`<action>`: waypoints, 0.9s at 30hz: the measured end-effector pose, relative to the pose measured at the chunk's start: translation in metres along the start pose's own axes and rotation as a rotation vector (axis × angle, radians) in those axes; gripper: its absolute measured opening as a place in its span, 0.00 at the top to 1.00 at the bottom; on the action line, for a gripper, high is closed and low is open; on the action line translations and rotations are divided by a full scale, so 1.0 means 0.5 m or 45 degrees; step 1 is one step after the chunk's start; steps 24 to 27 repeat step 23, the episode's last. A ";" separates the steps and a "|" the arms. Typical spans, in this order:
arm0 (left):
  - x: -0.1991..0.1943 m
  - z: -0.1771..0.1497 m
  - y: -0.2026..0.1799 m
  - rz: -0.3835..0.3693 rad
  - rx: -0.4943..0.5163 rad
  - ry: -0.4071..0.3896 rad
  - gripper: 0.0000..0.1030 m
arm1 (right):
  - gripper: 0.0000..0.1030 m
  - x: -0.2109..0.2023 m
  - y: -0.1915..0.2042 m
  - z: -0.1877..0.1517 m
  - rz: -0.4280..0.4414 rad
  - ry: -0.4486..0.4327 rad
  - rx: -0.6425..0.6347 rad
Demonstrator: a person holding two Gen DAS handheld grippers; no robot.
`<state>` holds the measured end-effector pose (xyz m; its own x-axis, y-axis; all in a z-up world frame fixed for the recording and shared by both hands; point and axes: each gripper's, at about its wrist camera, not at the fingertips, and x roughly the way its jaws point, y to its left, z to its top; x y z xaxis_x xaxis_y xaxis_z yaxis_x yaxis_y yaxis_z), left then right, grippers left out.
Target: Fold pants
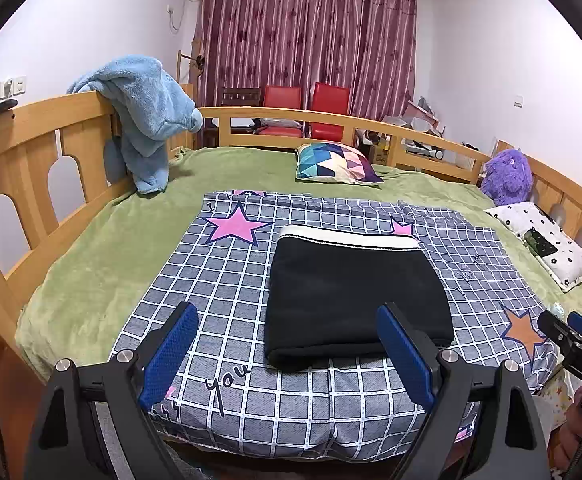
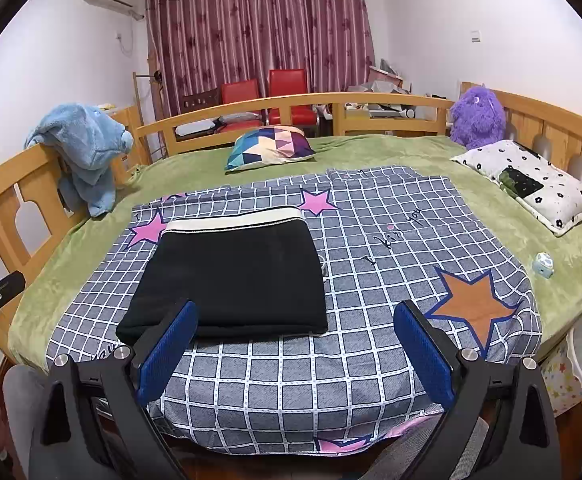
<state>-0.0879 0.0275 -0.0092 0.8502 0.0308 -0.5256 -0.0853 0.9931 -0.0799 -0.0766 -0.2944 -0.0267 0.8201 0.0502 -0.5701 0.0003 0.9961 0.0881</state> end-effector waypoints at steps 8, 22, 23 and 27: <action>0.000 -0.001 0.000 0.000 0.000 -0.001 0.12 | 0.06 -0.003 0.005 -0.002 -0.004 -0.002 0.005; -0.009 0.001 -0.003 -0.003 -0.003 -0.008 0.12 | 0.06 -0.006 0.010 -0.003 -0.002 -0.006 0.007; -0.009 0.002 -0.003 -0.008 0.001 -0.008 0.12 | 0.06 -0.006 0.010 -0.004 -0.003 -0.006 0.007; -0.009 0.002 -0.003 -0.008 0.001 -0.008 0.12 | 0.06 -0.006 0.010 -0.004 -0.003 -0.006 0.007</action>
